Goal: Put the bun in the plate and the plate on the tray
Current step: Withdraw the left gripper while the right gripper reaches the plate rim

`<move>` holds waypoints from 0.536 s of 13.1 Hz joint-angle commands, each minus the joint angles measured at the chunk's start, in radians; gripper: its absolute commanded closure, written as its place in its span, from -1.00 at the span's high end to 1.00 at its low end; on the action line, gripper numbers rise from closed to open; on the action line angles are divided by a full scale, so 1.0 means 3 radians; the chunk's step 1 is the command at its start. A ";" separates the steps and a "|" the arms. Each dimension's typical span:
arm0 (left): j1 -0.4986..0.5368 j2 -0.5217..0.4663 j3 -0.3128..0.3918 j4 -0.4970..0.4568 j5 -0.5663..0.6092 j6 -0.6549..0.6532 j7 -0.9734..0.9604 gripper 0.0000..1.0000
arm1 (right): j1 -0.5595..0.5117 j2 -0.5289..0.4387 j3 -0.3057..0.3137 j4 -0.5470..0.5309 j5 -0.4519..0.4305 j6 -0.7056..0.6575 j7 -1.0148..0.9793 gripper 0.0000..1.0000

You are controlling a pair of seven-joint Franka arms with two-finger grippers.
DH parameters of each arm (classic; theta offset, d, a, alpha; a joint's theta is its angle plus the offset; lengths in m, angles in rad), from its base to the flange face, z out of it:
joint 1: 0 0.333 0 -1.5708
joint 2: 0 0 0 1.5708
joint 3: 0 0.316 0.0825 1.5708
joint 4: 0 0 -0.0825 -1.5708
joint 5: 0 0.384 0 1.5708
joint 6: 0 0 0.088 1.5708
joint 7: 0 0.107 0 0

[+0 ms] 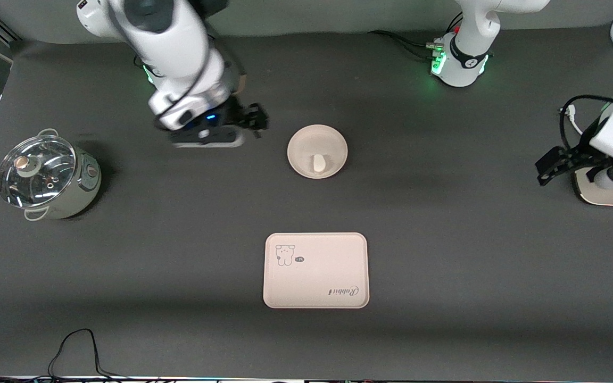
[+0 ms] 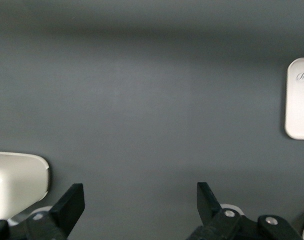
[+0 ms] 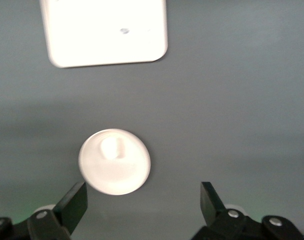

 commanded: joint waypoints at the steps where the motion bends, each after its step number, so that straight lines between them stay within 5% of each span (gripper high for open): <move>1: 0.0011 -0.0199 0.0008 -0.0087 0.0107 -0.0399 0.0024 1.00 | 0.0318 0.0104 -0.0045 0.0007 0.0037 0.0097 0.0274 1.00; 3: 0.0073 -0.0159 -0.0018 0.0000 0.0066 -0.0539 0.0044 1.00 | 0.0288 -0.0068 -0.0065 -0.0258 0.0321 0.0178 0.0172 1.00; 7: 0.0467 0.0133 -0.0192 0.0379 0.0051 -0.0698 0.0500 1.00 | 0.0032 -0.0835 -0.0075 -0.1800 0.0819 0.1224 -0.0716 1.00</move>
